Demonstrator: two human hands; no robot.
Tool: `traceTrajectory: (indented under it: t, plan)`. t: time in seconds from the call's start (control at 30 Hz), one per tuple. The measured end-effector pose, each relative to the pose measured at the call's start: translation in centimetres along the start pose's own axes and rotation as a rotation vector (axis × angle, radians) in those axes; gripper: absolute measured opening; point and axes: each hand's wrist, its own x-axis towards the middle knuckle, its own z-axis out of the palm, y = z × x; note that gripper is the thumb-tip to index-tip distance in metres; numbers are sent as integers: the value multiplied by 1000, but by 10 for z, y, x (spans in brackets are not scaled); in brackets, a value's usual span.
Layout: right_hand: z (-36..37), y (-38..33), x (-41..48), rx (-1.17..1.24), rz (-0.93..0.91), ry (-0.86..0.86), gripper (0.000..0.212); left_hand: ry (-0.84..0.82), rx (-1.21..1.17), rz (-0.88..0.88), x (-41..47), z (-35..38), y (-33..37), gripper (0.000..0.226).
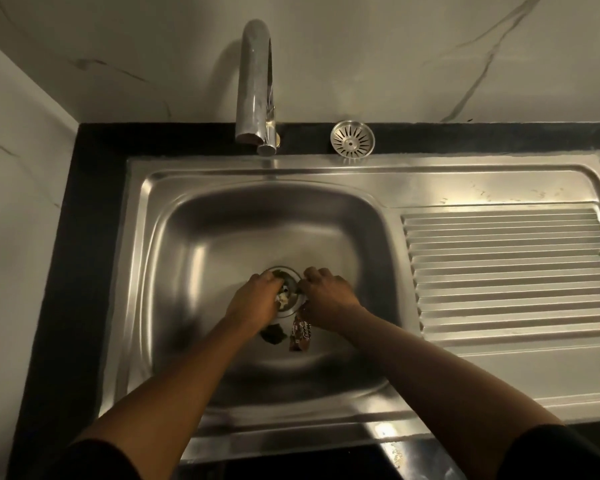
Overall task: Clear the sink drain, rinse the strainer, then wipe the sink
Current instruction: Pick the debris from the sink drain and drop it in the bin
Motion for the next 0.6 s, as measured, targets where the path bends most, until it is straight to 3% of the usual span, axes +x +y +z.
traceTrajectory:
  t: [0.2,0.37,0.6]
  plan:
    - [24,-14,-9,-21,43,-23,73,-68,164,18,14,10,8,45]
    - [24,-20,-8,38,79,-35,58,-65,151,3,24,17,14,34]
    - [17,-13,-12,197,102,-86,47,-31,-55,-103,21,19,7,21]
